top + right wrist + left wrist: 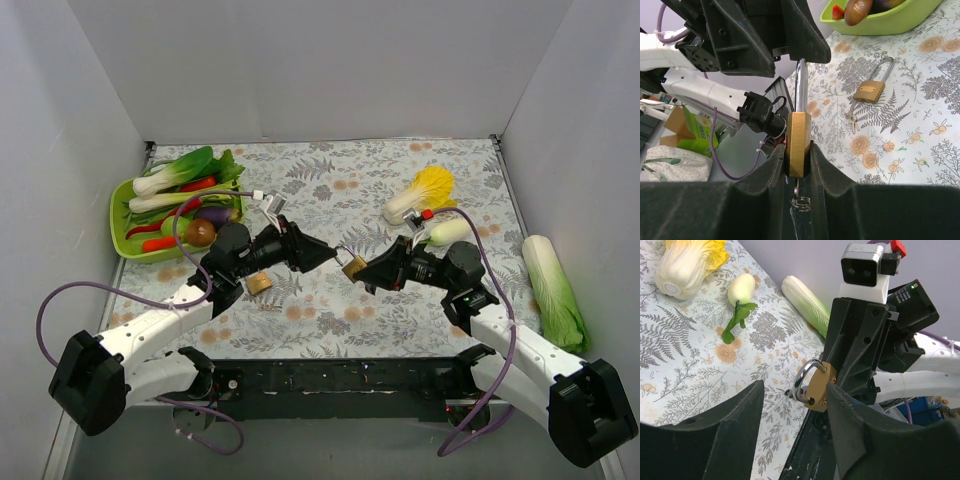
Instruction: Unlock with the key
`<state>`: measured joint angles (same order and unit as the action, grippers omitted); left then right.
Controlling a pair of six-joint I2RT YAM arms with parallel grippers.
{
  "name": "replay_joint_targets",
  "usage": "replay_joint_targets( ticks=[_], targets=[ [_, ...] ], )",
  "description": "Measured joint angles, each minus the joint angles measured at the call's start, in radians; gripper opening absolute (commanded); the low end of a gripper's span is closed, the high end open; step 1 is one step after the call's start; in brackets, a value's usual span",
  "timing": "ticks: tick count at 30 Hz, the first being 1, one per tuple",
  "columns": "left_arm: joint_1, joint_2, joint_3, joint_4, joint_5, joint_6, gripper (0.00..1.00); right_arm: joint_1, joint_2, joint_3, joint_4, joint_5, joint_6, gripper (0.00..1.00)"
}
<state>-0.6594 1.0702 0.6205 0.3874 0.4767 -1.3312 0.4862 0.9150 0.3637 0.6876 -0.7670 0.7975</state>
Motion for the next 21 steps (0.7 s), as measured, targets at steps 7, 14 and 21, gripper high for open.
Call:
replay_joint_targets(
  ticks=[7, 14, 21],
  targets=[
    [0.001, 0.053, 0.0, 0.032, 0.0, -0.021, 0.45, 0.0, -0.006, 0.001, -0.007, -0.011, 0.011, 0.01],
    [0.001, 0.045, -0.02, 0.05, 0.007, -0.031, 0.46, 0.0, -0.017, 0.001, -0.008, -0.005, 0.023, 0.01],
    [0.0, 0.048, -0.026, 0.051, 0.011, -0.034, 0.46, 0.0, -0.017, 0.001, -0.007, 0.003, 0.041, 0.01]
  ],
)
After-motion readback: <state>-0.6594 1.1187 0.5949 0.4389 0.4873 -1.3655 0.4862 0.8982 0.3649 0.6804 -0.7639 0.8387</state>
